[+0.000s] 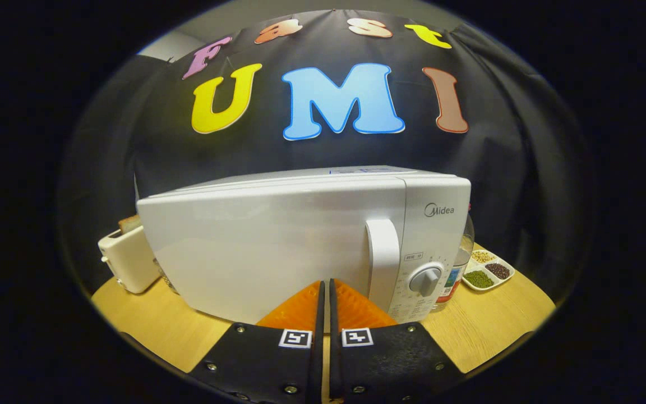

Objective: Open the microwave, put the food inside, and close the microwave door.

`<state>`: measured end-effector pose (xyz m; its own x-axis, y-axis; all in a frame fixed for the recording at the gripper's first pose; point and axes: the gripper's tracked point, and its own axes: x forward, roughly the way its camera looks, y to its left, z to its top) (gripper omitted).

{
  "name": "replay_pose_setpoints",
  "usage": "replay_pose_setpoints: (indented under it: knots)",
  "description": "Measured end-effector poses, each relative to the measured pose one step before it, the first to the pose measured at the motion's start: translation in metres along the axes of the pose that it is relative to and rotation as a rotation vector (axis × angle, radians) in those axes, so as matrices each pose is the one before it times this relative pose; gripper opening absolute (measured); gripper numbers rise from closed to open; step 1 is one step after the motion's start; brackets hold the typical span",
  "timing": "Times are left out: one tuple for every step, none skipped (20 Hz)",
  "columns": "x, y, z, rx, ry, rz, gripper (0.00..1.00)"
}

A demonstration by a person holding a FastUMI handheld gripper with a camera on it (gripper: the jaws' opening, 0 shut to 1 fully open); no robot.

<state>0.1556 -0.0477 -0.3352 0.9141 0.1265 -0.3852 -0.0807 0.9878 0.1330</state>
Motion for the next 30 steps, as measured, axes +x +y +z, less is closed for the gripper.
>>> replay_pose_setpoints:
  knots:
    - [-0.01274,0.0025,0.00158,-0.00128,0.00276,0.02215,0.05]
    - [-0.01617,0.00478,0.002,0.00028,-0.00905,0.03417,0.06]
    - [-0.01338,0.00462,0.00396,0.0038,-0.01599,0.03226,0.13]
    - [-0.01371,0.00276,0.0036,-0.00105,-0.01942,0.01946,0.21]
    - [-0.0112,0.00308,0.00124,-0.00889,-0.00702,0.0124,0.21]
    - [-0.01095,0.00425,-0.00039,-0.00557,-0.0021,0.01109,0.21]
    - [-0.00961,0.00662,0.00081,-0.00078,0.0011,0.0162,0.21]
    - [-0.00977,0.00542,0.00231,0.00171,-0.00225,0.00899,0.21]
    - [-0.01043,0.00355,0.00435,0.0006,-0.00803,0.00003,0.21]
    - [-0.01101,0.00407,0.00547,0.00255,-0.01355,-0.00132,0.21]
    - [-0.01027,0.00529,0.00641,0.00467,-0.01383,0.00166,0.21]
    - [-0.00971,0.00558,0.00617,-0.00803,-0.01249,-0.00105,0.21]
    - [-0.00941,0.00029,0.00674,-0.02456,-0.00747,-0.02196,0.21]
    - [-0.00951,0.00084,0.00929,-0.02734,-0.01566,-0.02371,0.21]
    - [-0.00882,0.00123,0.01093,-0.02474,-0.01736,-0.02192,0.21]
    - [-0.00804,0.00215,0.01053,-0.02163,-0.01499,-0.01933,0.21]
    - [-0.00599,0.00161,0.01209,-0.01528,-0.01495,-0.01822,0.21]
    - [-0.00488,0.00021,0.01165,-0.00603,-0.00845,-0.0184,0.21]
    - [-0.00326,0.00323,0.01203,0.00311,-0.0074,-0.00276,0.21]
    - [-0.00153,0.00141,0.01232,0.00241,-0.00511,-0.00985,0.21]
    - [0.0006,-0.00169,0.0123,-0.00043,-0.00439,-0.01889,0.21]
    - [0.00028,-0.00118,0.01185,-0.00054,-0.00263,-0.01495,0.21]
    - [0.0008,-0.00128,0.01132,0.00103,-0.00695,-0.01236,0.21]
    - [0.00061,-0.00076,0.01242,0.00155,-0.00923,-0.01677,0.21]
    - [0.00059,-0.00091,0.01156,-0.00277,-0.01431,-0.01597,0.21]
    - [-0.00037,-0.00096,0.00991,-0.00385,-0.01283,-0.01363,0.22]
    - [-0.00025,0.0006,0.00868,-0.00019,-0.01274,-0.00872,0.22]
    - [-0.00138,-0.00302,0.00505,0.00016,-0.0022,-0.02055,0.25]
    - [0.00081,0.00205,0.00752,-0.00099,-0.00548,-0.00552,0.26]
    - [0.00056,-0.00174,0.00532,-0.00168,-0.00277,-0.01537,0.35]
